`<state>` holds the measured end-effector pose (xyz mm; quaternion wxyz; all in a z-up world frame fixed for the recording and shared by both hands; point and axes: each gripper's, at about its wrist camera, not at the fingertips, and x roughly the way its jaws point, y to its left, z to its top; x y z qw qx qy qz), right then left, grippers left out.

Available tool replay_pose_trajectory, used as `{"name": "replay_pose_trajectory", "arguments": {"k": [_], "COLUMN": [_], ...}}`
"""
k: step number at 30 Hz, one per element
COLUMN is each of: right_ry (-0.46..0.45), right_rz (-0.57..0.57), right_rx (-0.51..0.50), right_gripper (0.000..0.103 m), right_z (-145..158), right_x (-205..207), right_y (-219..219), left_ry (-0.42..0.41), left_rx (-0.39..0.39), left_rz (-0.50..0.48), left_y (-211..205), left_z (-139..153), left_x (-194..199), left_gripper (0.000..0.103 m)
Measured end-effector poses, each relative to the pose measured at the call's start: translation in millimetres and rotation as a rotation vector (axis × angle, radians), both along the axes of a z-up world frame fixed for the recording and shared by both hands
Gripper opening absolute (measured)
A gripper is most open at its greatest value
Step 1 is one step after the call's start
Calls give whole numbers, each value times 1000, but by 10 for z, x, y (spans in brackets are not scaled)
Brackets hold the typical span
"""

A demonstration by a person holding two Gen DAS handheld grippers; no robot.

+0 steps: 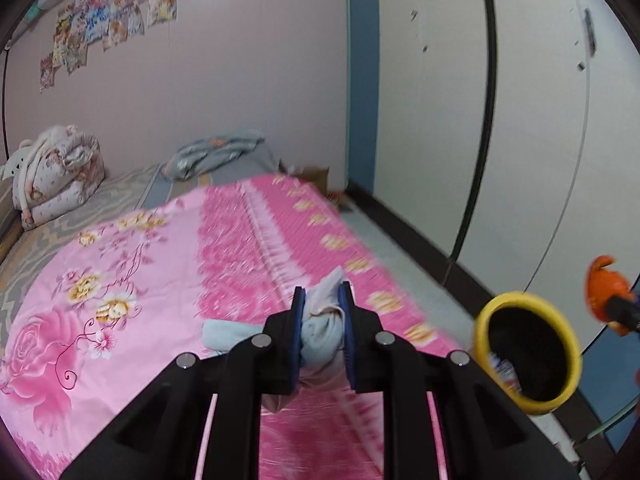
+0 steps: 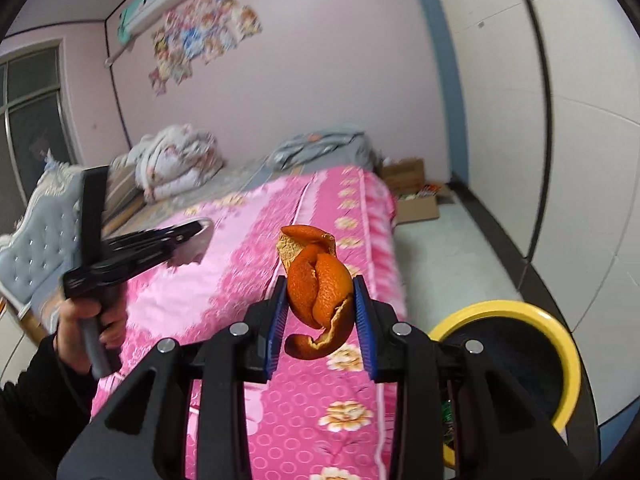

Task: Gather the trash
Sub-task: 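Carry the orange peel and white tissue over the yellow bin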

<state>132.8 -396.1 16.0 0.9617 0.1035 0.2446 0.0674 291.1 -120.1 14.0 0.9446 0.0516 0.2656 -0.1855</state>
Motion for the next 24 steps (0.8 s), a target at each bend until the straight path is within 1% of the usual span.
{"name": "replay_pose_trajectory", "arguments": {"k": [5, 9, 13, 19, 22, 24], "right_ry": [-66, -93, -121, -202, -237, -258], "right_rz": [-85, -143, -196, -278, -313, -346], "right_rx": [8, 21, 37, 28, -1, -23], "right_gripper": [30, 30, 30, 30, 31, 31], "right_z": [183, 354, 527, 838, 909, 905], "right_x": [-228, -332, -407, -613, -708, -765], "right_y": [-300, -577, -820, -1100, -1132, -1153], "left_ry": [-75, -160, -215, -279, -298, -308], "left_rx": [-41, -53, -72, -98, -109, -117], "left_rz": [-31, -58, -79, -121, -143, -161], "left_y": [-270, -495, -665, -900, -1000, -1094], "left_z": [334, 599, 798, 1022, 1066, 1076], "left_x": [-377, -668, -848, -1007, -1052, -1093], "left_gripper": [16, 16, 16, 16, 16, 16]}}
